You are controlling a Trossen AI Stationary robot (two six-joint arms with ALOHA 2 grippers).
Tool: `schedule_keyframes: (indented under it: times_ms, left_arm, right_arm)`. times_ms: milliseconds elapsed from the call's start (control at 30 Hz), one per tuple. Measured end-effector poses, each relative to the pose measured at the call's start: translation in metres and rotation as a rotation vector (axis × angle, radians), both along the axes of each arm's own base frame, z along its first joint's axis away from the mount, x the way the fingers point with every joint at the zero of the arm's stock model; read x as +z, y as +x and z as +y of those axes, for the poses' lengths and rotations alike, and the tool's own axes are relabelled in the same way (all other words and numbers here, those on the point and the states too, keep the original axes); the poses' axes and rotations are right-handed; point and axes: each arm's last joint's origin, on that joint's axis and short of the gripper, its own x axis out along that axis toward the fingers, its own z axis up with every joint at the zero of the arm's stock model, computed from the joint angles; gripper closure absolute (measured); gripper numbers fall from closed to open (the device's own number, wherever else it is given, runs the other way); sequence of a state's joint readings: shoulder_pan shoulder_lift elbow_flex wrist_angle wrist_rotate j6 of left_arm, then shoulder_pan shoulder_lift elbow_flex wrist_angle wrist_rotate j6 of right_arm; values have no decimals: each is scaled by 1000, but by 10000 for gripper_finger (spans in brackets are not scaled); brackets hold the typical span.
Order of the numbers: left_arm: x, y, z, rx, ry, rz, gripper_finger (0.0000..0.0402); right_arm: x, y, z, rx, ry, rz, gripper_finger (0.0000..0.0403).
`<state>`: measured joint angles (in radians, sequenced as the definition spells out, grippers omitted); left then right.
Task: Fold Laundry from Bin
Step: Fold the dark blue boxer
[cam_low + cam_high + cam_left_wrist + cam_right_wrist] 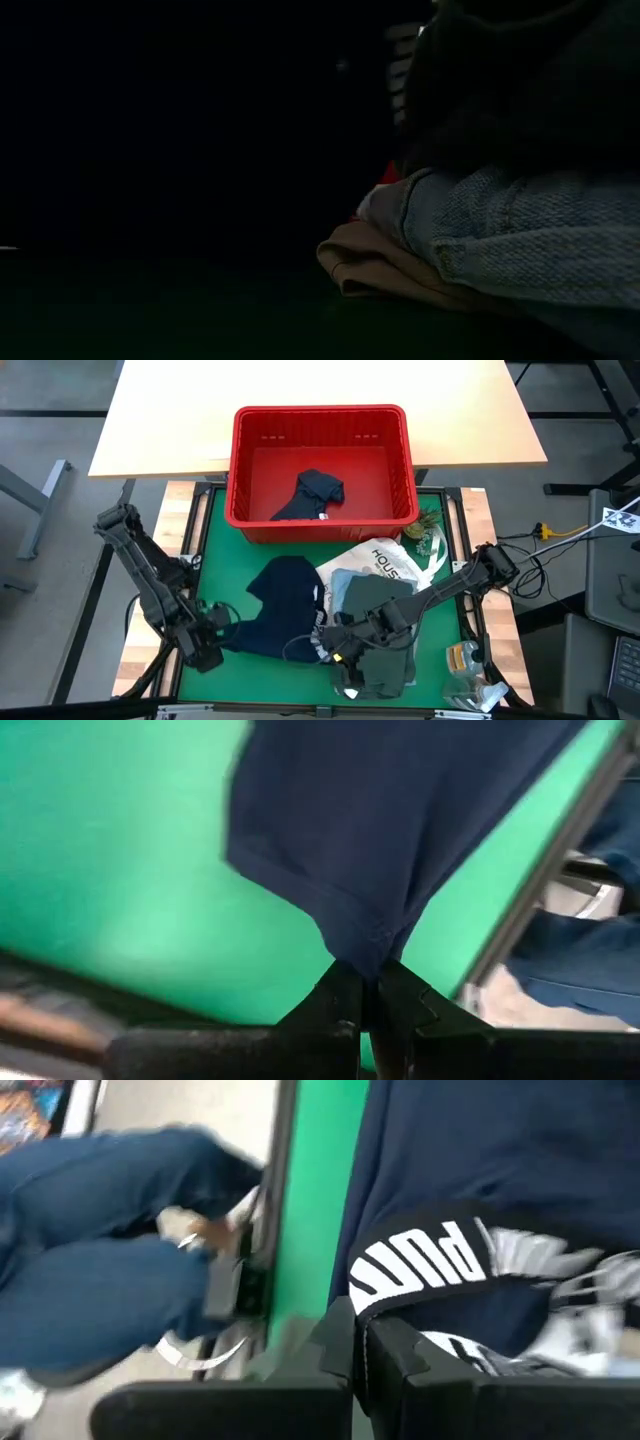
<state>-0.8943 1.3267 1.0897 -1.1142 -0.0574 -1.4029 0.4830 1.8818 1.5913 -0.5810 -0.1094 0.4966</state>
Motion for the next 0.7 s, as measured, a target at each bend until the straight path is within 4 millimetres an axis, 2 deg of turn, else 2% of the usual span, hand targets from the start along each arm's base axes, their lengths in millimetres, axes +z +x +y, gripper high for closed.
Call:
schedule_keyframes:
  times_ms: [333,500,700]
  left_arm:
    - [-34,14,-49,-72,-59,-41,401]
    - [-52,17,-63,-94,-48,-6,398]
    - [-62,22,-76,-194,-73,-53,367]
  right_arm:
    - [0,-7,13,77,94,54,393]
    - [1,-9,15,119,138,80,393]
    - [1,-10,16,129,205,130,392]
